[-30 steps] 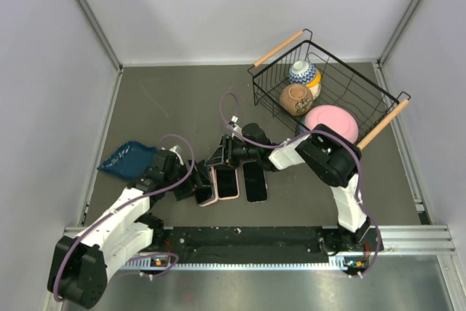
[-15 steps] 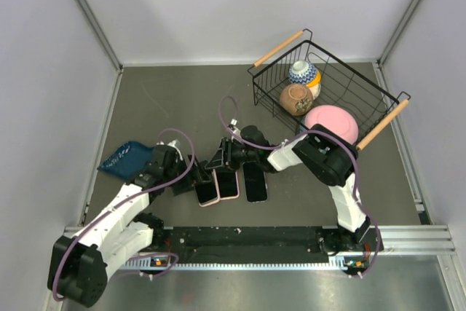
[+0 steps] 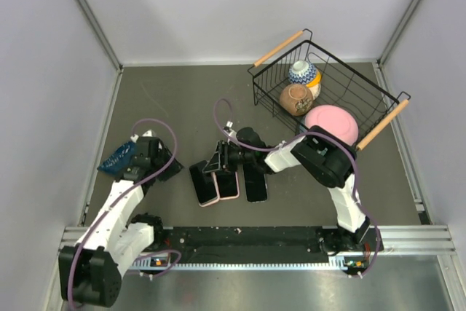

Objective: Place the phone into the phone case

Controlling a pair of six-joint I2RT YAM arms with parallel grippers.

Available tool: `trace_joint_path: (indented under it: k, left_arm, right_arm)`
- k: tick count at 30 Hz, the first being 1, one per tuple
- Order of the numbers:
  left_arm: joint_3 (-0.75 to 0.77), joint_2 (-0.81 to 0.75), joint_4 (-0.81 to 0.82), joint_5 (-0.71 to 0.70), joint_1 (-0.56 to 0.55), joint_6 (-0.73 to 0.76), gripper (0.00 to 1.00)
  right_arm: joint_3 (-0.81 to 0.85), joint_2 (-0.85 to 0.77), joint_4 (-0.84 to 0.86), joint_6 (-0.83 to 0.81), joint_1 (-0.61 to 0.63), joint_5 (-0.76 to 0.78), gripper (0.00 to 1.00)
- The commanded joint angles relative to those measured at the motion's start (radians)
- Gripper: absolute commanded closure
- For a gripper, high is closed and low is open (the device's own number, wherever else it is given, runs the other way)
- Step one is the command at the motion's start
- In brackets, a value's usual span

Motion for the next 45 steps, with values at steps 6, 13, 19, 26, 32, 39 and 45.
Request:
trace_joint_path:
  k: [6,13,19,26,32,39,45]
  left_arm:
    - [0.032,0.205,0.120,0.054,0.011,0.045,0.85]
    - [0.033,0.341,0.215,0.132,0.011,0.062,0.94]
    - [0.056,0.367,0.229,0.148,0.011,0.106,0.96]
    - [0.032,0.387,0.285,0.209,0.009,0.114,0.97]
    - [0.015,0.407,0.302,0.225,0.008,0.118,0.96]
    - [0.044,0.362,0.230,0.218,0.009,0.126,0.86]
    - [0.160,0.234,0.043,0.208,0.058,0.163,0.58]
  right_arm:
    - [0.043,0.008,-0.028,-0.047,0.037,-0.018,0.54]
    - [0.076,0.013,-0.080,-0.074,0.048,-0.018,0.55]
    - [0.110,0.030,-0.113,-0.097,0.052,-0.015,0.54]
    - [0.150,0.048,-0.142,-0.105,0.054,-0.012,0.56]
    - [0.168,0.057,-0.151,-0.108,0.055,-0.009,0.59]
    - [0.165,0.042,-0.142,-0.107,0.052,-0.010,0.85]
    - [0.103,-0.050,-0.028,-0.080,0.016,-0.074,1.00]
